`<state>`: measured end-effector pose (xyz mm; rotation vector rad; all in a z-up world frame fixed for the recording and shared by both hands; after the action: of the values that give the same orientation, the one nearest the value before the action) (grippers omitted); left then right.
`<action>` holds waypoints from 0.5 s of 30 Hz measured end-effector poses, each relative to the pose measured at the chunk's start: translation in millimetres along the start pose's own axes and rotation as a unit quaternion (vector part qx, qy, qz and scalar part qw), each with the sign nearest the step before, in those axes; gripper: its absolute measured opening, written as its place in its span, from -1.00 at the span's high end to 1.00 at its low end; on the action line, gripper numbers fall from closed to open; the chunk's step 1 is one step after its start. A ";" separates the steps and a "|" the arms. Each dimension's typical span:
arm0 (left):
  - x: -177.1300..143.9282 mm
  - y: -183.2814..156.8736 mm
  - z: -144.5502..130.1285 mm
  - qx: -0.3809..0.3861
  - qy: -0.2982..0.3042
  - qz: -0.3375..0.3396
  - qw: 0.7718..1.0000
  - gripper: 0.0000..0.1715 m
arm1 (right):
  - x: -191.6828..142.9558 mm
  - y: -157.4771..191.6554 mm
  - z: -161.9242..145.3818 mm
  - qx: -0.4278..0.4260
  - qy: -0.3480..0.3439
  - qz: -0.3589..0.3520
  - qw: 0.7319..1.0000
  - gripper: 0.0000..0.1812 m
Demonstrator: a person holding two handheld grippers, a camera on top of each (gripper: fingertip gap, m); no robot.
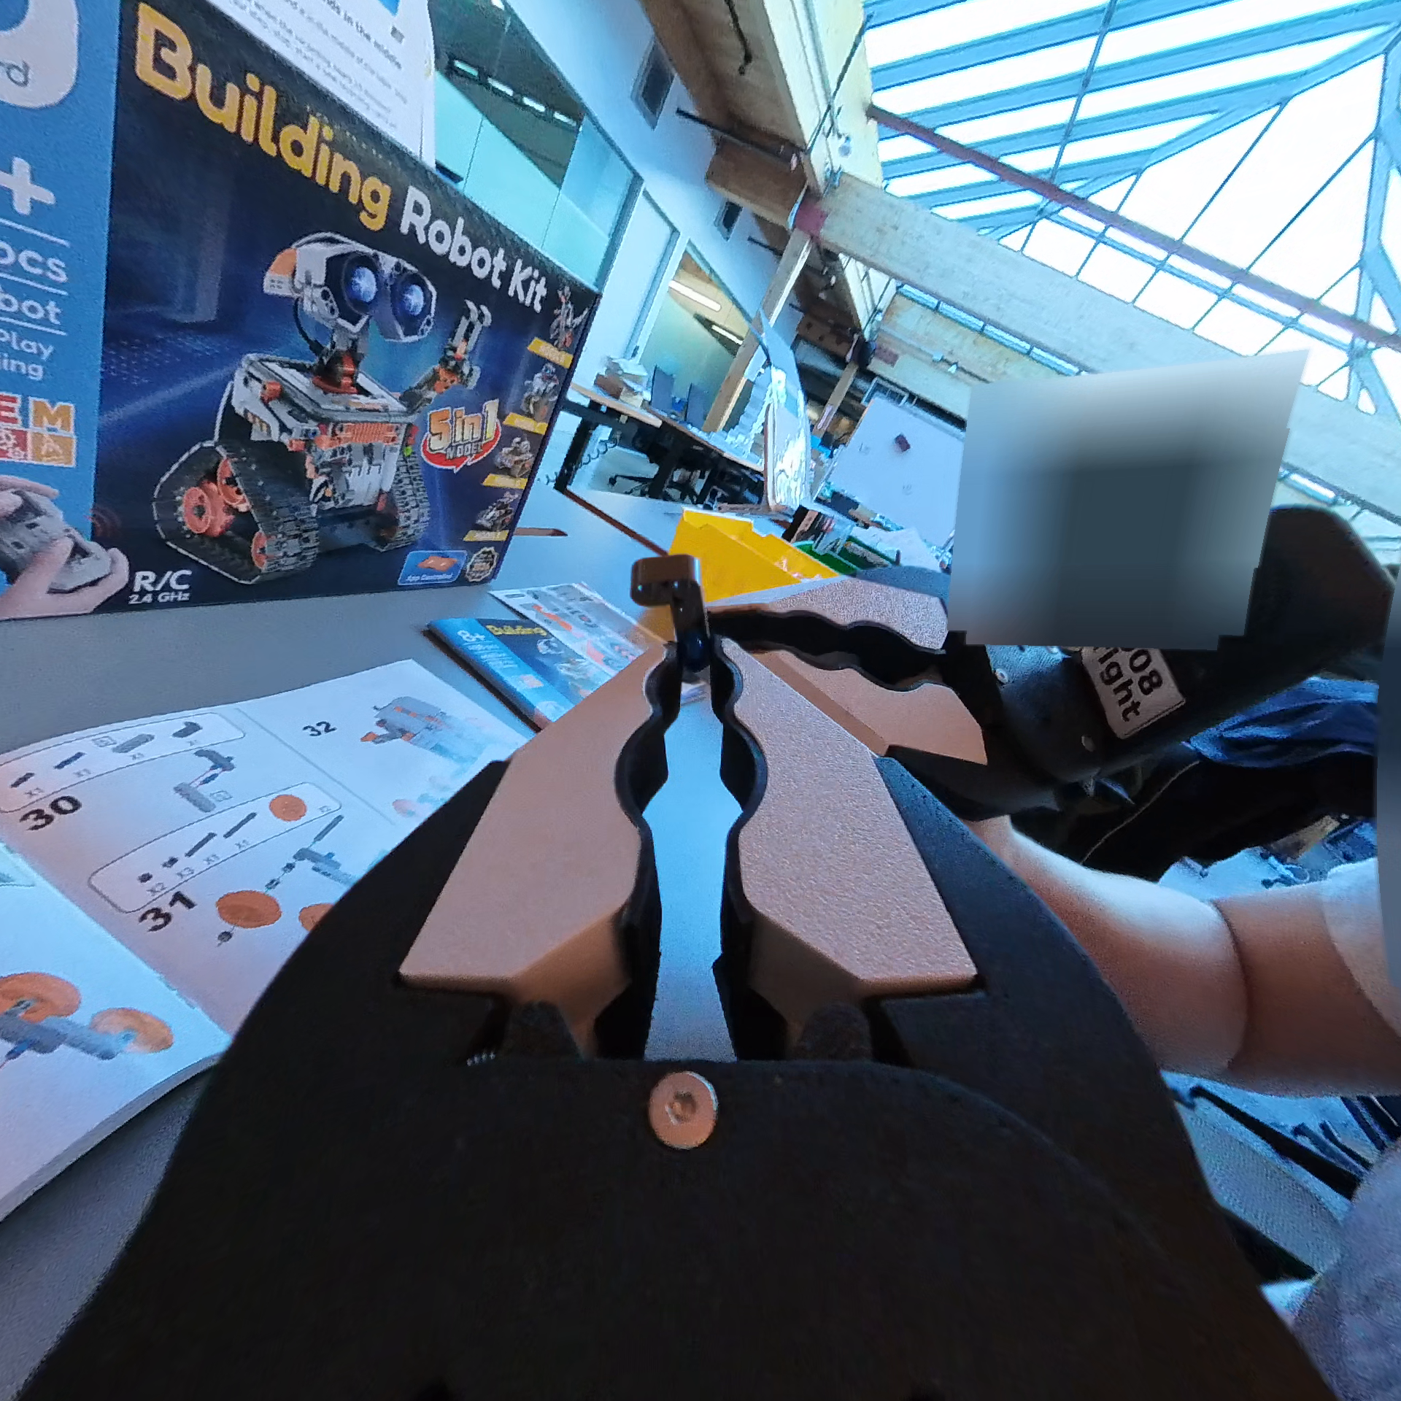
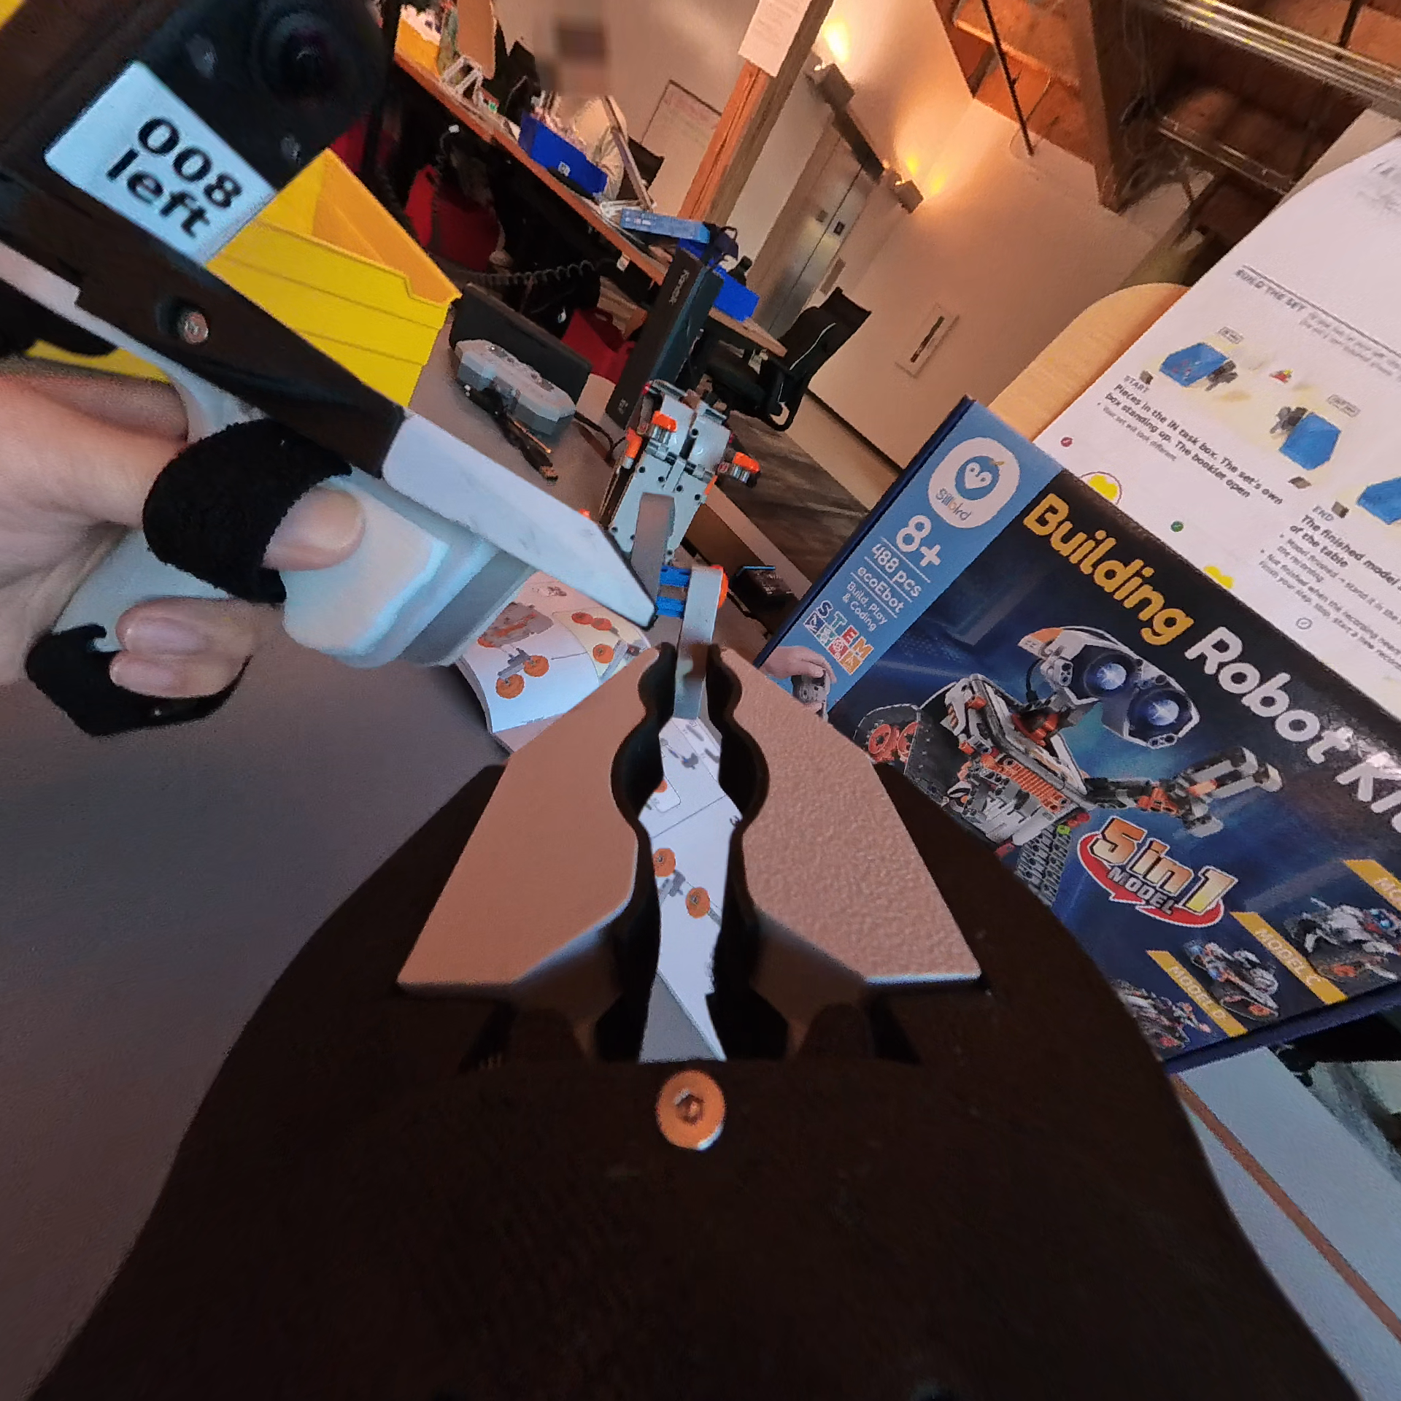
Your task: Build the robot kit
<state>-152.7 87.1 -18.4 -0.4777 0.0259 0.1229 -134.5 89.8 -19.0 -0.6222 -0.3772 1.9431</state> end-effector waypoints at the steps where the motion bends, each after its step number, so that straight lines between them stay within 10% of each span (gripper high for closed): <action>1: -0.4 0.7 -1.0 -0.005 0.005 -0.002 1.000 0.95 | 0.0 1.1 0.0 -0.007 -0.003 0.004 1.000 0.93; 15: -2.8 47.8 -49.9 -0.133 0.142 0.042 0.980 0.95 | 34.9 36.2 -50.8 0.119 0.070 0.167 0.976 0.93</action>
<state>-161.2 105.9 -84.4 -0.7603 0.3137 0.1412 -144.3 105.0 -88.2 -0.6917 0.0555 2.2035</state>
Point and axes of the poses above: each gripper's, where its closed fingertips meet, x out along the fingers, z out of its top, y = z × x across the jaws, the point moved 1 cm from there along -x, back along the fingers, and after that the axes turned 11 degrees about y, right-handed, at the moved point
